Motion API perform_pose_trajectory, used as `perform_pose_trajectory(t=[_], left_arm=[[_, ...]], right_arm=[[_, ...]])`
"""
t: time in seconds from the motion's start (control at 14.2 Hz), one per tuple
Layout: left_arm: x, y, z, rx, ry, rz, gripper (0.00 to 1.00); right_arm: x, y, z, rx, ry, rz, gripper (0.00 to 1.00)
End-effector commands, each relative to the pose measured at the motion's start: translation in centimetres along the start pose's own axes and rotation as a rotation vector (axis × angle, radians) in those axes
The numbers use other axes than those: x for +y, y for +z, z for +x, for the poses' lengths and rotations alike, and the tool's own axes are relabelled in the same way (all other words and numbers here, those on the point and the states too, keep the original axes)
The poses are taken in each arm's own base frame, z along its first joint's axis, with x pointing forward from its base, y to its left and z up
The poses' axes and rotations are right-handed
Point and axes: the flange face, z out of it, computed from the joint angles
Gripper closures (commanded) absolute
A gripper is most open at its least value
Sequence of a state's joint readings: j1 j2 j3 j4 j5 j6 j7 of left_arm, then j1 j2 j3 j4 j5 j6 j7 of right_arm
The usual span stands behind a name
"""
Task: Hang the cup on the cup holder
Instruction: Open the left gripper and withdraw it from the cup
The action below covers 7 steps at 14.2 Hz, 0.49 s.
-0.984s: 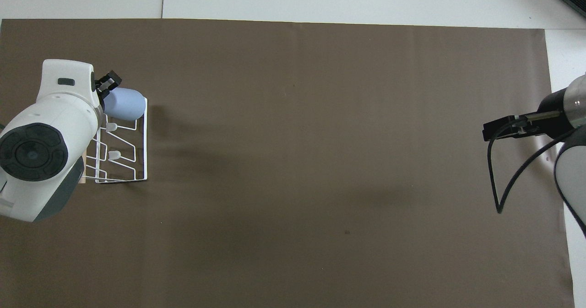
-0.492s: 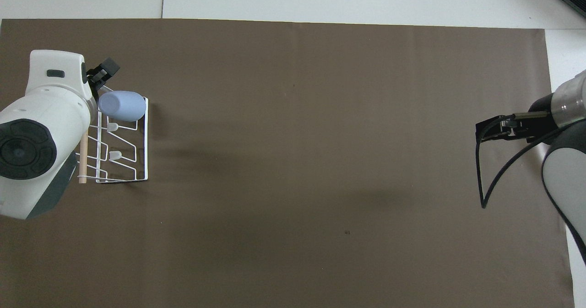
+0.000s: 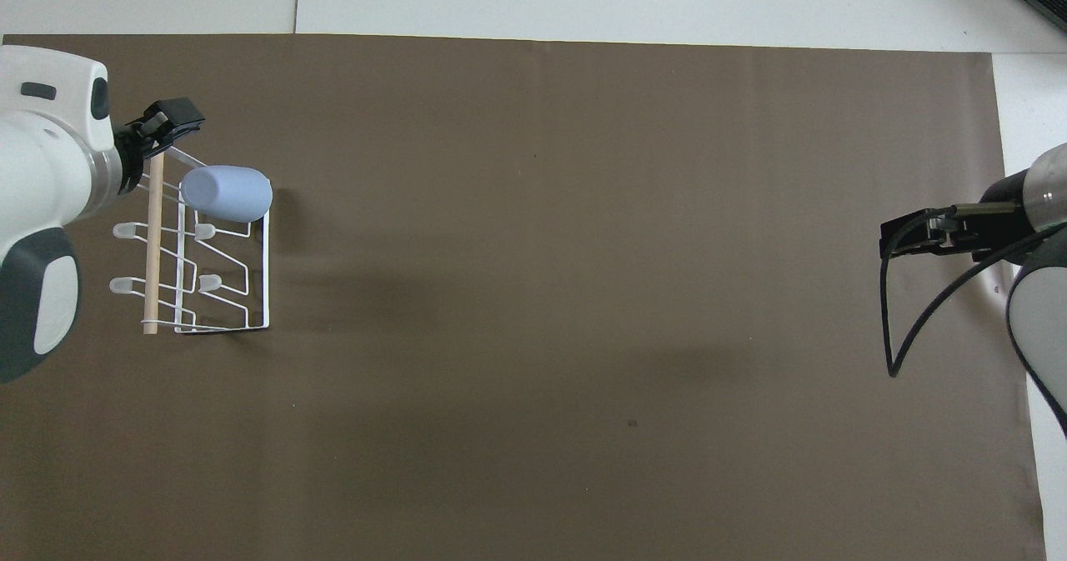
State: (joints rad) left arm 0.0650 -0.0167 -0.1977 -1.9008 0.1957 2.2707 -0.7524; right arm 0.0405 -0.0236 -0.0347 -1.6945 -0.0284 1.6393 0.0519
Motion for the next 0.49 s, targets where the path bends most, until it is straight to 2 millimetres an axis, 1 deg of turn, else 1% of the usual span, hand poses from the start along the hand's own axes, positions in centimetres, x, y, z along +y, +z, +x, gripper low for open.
perform_pose_trajectory(t=[0.0,0.14,0.35,0.42], left_arm=[[-1.1,-2.0,0.6,-0.132,0.114,0.015,0.0],[-1.5,-3.5,-0.1,-0.193,0.194,0.019,0.0],[-2.3,-4.8,-1.2,-0.261,0.354,0.044,0.0],[-2.5,-5.7,-1.0,-0.278,0.415,0.045,0.0]], right_arm=[[0.1,-0.1,-0.6,0.003,0.016,0.014,0.0],[0.2,-0.1,-0.6,0.003,0.018,0.014,0.0],[0.2,-0.1,-0.6,0.003,0.018,0.014,0.0],[0.2,-0.1,-0.6,0.003,0.018,0.014,0.0]])
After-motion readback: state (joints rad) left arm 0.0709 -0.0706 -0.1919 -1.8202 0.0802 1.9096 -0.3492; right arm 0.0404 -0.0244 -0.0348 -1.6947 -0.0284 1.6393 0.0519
